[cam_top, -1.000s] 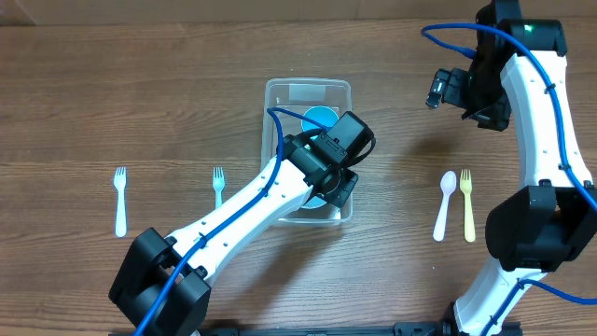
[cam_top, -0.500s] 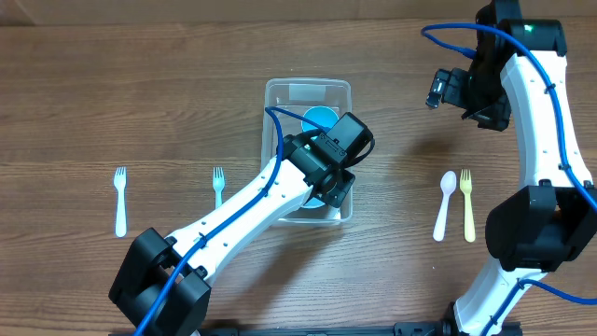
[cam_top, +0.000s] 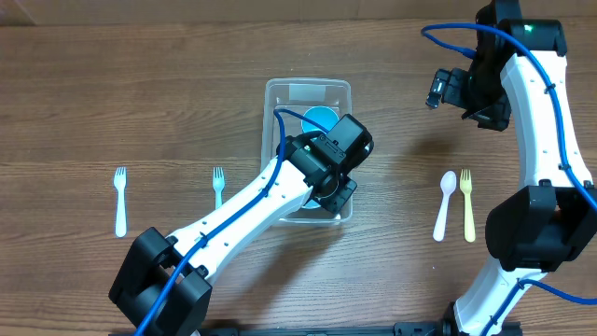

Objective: Pack container
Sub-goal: 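Lower light blue bowl onto the pink bowl and open left gripper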

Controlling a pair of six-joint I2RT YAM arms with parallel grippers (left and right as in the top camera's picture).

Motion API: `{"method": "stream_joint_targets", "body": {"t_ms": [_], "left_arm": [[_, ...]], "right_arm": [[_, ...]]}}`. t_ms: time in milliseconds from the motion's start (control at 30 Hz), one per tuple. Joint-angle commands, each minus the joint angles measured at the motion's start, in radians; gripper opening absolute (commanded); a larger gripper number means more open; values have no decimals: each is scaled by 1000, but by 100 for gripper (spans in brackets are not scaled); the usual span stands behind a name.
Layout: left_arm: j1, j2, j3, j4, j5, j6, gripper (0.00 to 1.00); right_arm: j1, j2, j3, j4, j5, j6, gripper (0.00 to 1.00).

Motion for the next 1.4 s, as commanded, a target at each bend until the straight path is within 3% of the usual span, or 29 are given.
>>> {"method": "stream_joint_targets", "body": {"t_ms": [0, 100, 233, 367, 467, 567, 700, 767, 967, 1133, 1300, 1367], "left_arm": [[2, -12, -18, 9, 14, 43, 27], [2, -12, -18, 14, 14, 50, 26], [2, -12, -18, 16, 11, 50, 13], [2, -12, -18, 15, 11, 55, 13], [2, -12, -18, 17, 6, 58, 25], [2, -11, -27, 33, 6, 58, 27], [2, -11, -98, 95, 6, 58, 16], [2, -11, -125, 112, 7, 58, 5], [2, -11, -132, 113, -5, 65, 4], [2, -12, -100, 93, -13, 65, 16], [2, -12, -90, 80, -62, 68, 19], [3, -12, -83, 78, -67, 67, 29]], "right_arm": [[1, -40, 23, 3, 8, -3, 100], [1, -40, 23, 3, 8, -3, 100], [1, -40, 23, 3, 8, -3, 100], [1, -40, 23, 3, 8, -3, 100], [1, -40, 23, 3, 8, -3, 100], [1, -40, 23, 3, 8, -3, 100], [1, -40, 23, 3, 8, -3, 100], [1, -40, 23, 3, 8, -2, 100], [1, -40, 23, 3, 8, -3, 100], [1, -40, 23, 3, 8, -2, 100], [1, -40, 23, 3, 8, -2, 100], [1, -40, 23, 3, 8, -3, 100]]}}
